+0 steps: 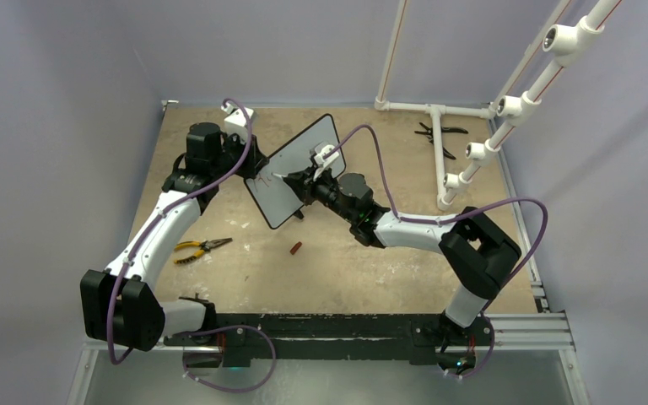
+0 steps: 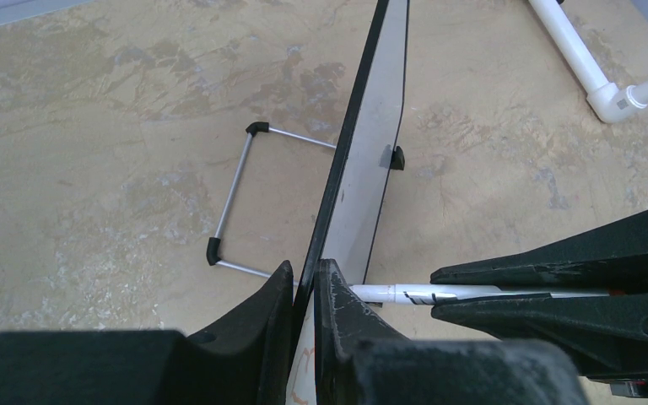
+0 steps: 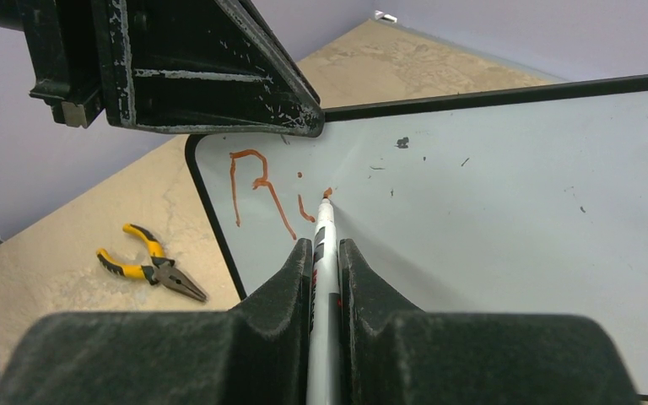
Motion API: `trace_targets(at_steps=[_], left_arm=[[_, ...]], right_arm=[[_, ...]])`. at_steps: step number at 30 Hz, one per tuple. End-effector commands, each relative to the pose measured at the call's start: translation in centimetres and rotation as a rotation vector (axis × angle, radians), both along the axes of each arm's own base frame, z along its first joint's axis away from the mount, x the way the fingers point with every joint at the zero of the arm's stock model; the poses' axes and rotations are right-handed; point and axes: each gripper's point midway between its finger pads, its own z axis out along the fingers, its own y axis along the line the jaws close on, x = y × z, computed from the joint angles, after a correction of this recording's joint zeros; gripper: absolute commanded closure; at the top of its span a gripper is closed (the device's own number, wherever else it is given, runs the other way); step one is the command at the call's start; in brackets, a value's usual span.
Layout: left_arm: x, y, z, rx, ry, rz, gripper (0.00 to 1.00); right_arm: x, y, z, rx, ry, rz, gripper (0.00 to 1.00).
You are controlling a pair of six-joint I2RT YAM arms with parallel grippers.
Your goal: Write a sentence on the whiteboard
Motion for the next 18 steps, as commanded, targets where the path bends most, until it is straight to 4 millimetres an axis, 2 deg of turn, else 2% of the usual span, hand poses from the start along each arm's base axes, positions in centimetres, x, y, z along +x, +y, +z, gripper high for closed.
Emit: trace_targets(at_steps=[1,7,18], left_arm=[[0.2,0.3,0.2,0.000,-0.020,0.014,1.00],[0.2,0.3,0.2,0.000,-0.018,0.014,1.00],[0.2,0.3,0.2,-0.001,-0.018,0.013,1.00]], right_arm=[[-0.5,-0.1,0.2,-0.007,-0.017,0.015,1.00],[-0.5,-0.2,0.2,-0.003,-0.014,0.004,1.00],[0.9,-1.1,0.3,0.014,0.008,-0.089,1.00]])
